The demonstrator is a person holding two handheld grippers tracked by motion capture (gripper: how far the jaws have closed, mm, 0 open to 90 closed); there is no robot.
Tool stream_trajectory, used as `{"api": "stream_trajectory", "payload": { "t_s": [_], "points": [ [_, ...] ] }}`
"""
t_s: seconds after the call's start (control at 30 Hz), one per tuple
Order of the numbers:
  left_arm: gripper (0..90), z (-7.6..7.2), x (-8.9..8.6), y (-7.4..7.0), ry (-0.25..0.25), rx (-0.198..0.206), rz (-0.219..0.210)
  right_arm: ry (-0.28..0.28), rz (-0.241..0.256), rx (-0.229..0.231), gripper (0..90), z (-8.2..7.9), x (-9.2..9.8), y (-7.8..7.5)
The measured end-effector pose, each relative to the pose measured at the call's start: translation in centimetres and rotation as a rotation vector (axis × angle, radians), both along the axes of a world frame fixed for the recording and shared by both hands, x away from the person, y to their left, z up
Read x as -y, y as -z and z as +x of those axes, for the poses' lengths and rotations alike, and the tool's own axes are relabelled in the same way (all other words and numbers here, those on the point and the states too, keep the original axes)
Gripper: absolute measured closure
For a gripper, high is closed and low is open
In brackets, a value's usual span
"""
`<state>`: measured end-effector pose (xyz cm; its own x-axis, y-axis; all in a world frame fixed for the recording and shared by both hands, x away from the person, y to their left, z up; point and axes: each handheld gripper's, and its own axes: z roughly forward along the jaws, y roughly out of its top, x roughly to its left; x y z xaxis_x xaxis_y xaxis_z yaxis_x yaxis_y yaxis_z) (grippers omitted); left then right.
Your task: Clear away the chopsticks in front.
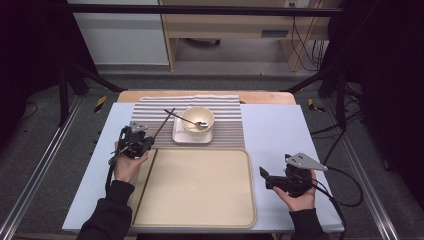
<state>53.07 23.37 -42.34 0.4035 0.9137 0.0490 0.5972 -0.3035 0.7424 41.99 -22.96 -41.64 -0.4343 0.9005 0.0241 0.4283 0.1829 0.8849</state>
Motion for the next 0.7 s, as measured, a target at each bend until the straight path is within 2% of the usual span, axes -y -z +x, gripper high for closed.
{"api": "stream_trajectory", "payload": {
  "t_s": [0.13, 0.37, 0.7],
  "points": [
    [84.9, -0.5, -0.5, 0.1, -0.013, -0.004, -0.003, -0.001, 0.003, 0.001, 2.9, 0.0, 0.0, 0.0],
    [84.9, -2.2, -1.1, -0.1, -0.03, 0.013, 0.0, -0.001, 0.005, 0.011, 2.7, -0.2, 0.1, -0.2],
    [84.9, -4.4, -1.2, 0.0, -0.045, 0.016, 0.001, -0.001, 0.016, 0.013, 2.7, -0.3, 0.1, -0.3]
  ]
}}
